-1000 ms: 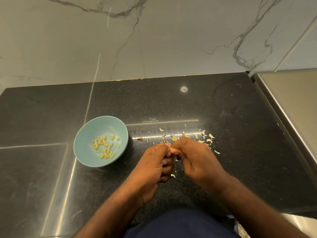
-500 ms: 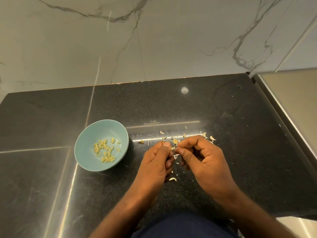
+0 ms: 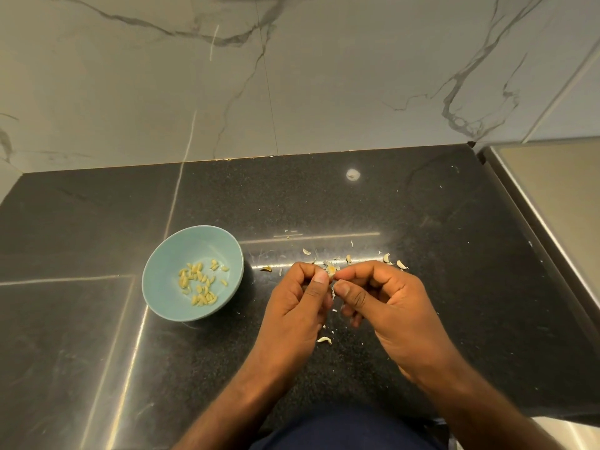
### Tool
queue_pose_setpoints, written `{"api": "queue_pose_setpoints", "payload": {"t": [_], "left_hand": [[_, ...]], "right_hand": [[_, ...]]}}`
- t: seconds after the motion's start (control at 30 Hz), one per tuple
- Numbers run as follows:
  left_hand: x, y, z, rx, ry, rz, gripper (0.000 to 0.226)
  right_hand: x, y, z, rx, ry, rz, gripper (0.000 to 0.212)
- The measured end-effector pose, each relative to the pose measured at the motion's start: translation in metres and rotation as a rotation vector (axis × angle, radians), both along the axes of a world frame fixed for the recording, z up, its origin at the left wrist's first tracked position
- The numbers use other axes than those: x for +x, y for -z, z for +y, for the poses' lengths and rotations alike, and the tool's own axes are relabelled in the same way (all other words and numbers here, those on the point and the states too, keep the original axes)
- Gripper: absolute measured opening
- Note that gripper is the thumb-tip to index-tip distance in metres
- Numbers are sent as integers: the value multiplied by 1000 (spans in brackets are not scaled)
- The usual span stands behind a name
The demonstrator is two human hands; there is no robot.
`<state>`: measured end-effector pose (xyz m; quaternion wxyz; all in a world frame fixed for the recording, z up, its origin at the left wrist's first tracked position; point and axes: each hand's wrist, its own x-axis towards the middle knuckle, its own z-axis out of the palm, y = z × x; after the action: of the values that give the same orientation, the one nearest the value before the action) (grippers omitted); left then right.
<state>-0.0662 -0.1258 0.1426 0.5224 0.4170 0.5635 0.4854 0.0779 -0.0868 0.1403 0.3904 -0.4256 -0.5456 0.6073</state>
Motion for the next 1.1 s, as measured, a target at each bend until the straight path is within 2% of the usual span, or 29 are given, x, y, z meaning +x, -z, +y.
{"api": "queue_pose_setpoints", "payload": {"t": [0.17,0.43,0.53,0.67,0.77,0.87,1.0,1.1], "left_hand": [[4,-2,-3,31,-21,36,19],[9,1,-3,132,-51,132,20],[11,2,-2,206,-65,222,12],[14,8,-3,299,-88,377,7],[17,11,-2,322,-103,439,6],[20,10,-2,326,-99,434,7],[26,7,-4,256,-102,262,5],[30,6,-4,199,-96,176,11]], "right_hand": [[3,0,0,44,-2,-54,4],[13,-4,4,66,-51,-97,4],[15,-6,8,-15,-47,-42,5],[15,-9,10,-225,-45,81,6],[17,-11,12,-325,-78,102,11],[20,-13,14,-321,-94,99,12],[23,-13,17,-282,-108,98,13],[27,-12,18,-305,-133,126,5]]}}
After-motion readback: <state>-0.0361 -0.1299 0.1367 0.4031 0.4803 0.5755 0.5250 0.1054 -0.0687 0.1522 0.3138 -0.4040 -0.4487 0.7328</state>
